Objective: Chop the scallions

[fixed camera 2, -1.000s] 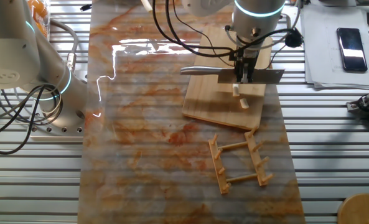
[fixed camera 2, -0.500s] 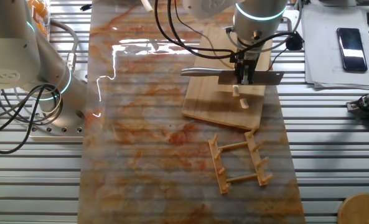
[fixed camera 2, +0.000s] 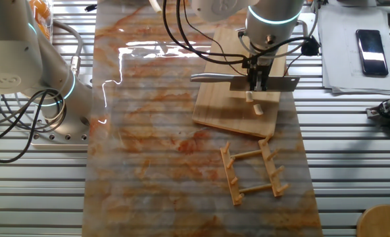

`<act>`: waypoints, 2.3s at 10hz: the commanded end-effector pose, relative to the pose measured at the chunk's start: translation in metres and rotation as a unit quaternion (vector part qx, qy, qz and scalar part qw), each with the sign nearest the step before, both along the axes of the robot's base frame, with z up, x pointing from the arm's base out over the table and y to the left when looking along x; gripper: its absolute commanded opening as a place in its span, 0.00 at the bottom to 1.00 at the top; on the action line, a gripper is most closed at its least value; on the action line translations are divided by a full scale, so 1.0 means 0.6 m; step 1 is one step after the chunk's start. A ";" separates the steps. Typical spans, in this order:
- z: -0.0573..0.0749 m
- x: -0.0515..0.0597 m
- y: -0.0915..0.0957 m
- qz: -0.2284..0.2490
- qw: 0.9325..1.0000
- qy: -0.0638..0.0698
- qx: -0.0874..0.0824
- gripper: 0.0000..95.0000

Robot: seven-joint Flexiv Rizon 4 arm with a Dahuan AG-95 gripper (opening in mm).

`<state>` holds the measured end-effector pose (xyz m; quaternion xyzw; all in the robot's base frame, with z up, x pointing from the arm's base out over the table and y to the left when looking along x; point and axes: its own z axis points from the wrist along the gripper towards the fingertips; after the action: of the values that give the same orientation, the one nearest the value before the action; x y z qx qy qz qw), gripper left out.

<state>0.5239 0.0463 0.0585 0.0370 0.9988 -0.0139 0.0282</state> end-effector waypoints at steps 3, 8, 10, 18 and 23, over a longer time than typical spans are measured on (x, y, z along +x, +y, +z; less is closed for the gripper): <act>-0.006 0.001 0.000 0.000 1.000 0.001 0.000 0.00; -0.009 0.000 -0.004 0.000 1.000 0.000 0.003 0.00; -0.010 -0.001 -0.005 -0.003 1.000 0.003 0.009 0.00; -0.013 -0.004 -0.012 0.003 1.000 0.011 0.024 0.00; -0.017 -0.004 -0.015 0.009 1.000 0.001 0.022 0.00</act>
<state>0.5221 0.0383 0.0520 0.0282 0.9992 0.0122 0.0249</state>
